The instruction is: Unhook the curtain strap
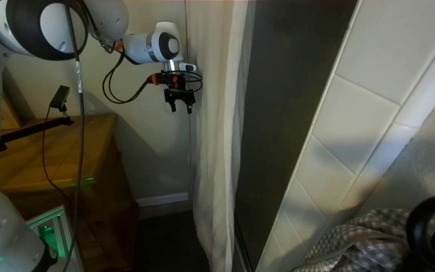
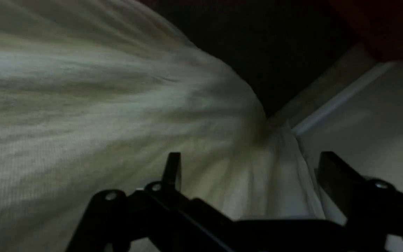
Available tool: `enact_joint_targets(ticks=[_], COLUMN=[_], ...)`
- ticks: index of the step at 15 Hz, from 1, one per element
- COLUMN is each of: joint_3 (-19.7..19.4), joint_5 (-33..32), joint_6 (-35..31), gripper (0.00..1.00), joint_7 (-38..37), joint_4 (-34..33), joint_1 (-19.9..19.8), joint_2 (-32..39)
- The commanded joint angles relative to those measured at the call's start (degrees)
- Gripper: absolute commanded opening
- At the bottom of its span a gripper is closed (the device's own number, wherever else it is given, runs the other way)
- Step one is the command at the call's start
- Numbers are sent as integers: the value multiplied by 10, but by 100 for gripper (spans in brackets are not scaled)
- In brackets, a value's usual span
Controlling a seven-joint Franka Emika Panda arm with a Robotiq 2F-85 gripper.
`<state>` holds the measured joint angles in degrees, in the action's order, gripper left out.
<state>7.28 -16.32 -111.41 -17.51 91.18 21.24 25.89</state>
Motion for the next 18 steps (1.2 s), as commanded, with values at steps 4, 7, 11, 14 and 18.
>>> enact_joint_targets(ticks=[4,7,11,14,18], joint_3=[4,1,-1,11,38], joint_5=[52,93,94,96,34], joint_6=[-98,-35,52,87,78], gripper=[100,100,100,100,100], joint_7=[-32,-89,-208,-320,-472], joint_4=[20,22,58,106,174], joint_1=[-14,-10,11,22,39], joint_2=[-27,-40,-84,-137,-226])
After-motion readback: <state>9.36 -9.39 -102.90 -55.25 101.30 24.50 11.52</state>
